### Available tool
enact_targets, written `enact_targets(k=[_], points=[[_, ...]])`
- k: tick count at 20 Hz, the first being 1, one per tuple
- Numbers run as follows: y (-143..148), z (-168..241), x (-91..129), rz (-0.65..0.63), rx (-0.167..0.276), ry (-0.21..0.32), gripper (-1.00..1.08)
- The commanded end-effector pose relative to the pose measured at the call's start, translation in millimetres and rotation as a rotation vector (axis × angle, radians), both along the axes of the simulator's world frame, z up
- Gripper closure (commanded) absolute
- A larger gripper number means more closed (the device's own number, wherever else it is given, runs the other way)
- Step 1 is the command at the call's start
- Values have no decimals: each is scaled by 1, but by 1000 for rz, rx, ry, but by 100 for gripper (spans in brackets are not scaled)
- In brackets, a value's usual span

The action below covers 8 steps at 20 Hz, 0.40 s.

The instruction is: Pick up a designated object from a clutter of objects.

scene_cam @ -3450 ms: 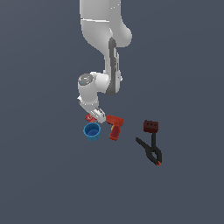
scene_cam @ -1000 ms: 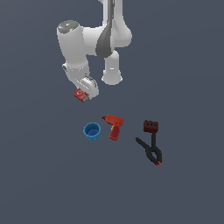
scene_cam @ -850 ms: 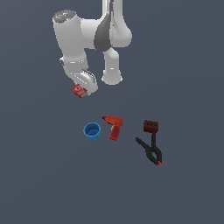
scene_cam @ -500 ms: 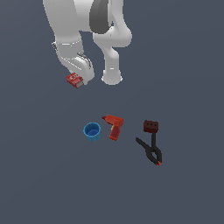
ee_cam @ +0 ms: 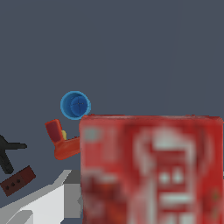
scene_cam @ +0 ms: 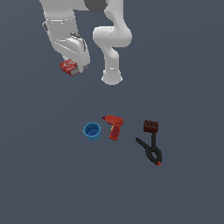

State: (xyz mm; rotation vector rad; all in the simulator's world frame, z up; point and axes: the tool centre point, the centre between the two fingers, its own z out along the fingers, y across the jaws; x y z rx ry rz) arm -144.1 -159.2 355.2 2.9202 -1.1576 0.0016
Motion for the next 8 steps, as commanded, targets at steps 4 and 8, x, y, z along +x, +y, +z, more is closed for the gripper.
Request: enact_targets(k=[4, 8], points=[[-2, 15, 1, 1, 1, 1, 108], [-3, 16, 1, 1, 1, 1, 108]])
